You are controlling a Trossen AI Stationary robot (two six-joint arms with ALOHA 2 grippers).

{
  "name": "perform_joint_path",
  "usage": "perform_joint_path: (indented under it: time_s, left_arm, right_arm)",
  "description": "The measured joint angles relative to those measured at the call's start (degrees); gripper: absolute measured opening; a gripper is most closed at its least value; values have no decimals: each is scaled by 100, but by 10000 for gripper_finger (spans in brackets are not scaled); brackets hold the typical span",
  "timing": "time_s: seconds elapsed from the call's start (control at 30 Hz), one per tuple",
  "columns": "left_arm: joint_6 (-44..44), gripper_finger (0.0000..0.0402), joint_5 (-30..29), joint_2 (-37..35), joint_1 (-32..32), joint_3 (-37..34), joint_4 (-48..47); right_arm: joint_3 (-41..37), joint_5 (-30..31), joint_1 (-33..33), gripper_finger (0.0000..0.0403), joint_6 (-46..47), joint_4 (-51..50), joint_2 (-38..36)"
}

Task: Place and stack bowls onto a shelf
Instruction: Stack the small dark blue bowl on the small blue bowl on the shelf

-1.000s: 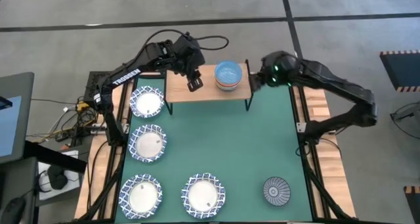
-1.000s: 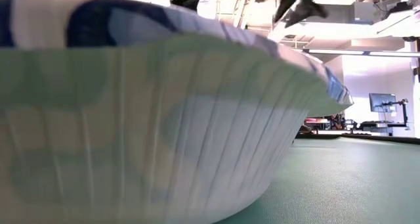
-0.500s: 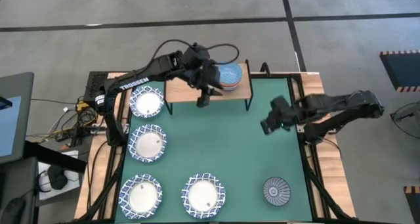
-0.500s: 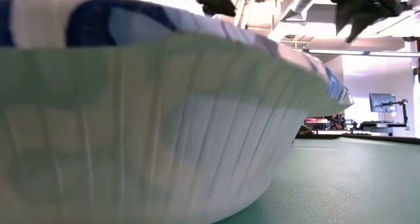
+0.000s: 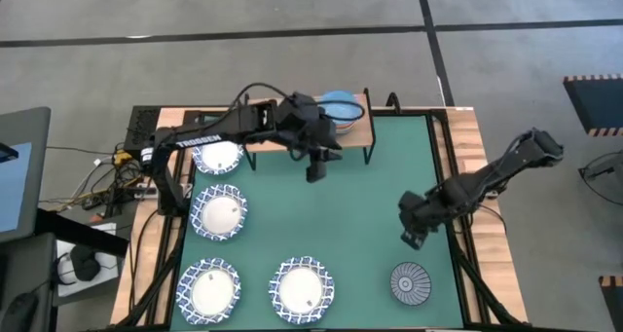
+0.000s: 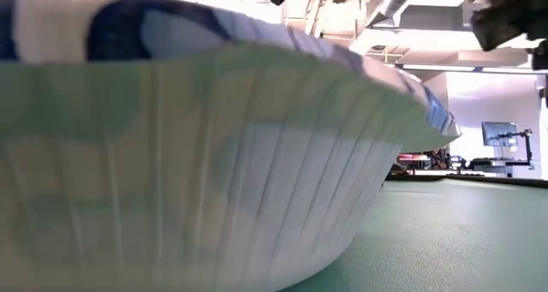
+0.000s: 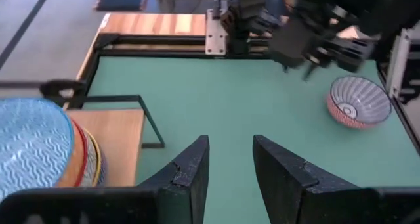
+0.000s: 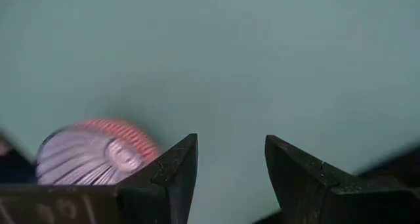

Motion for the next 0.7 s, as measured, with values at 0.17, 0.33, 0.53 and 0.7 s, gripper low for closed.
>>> perform_joint_path:
  time_s: [0.17,0.33,0.53,0.7]
  left_arm:
    - [-588,103,-760,0,-494,0,-99]
    - [-1079,103,-1550,0,-958,-75,-5]
    - [-1704,103,-1816,-2,-1248,-237,121]
    - [-2173,103,-1817,9,-1295,-519,320]
  right_arm:
    - [-451,-138,679,203,-5,1079,6]
    - [-796,-198,1181,203,132,1494,163]
    - [-957,-178,1536,203,157,2031,432]
    - [-968,-124,1746,203,170,2341,826]
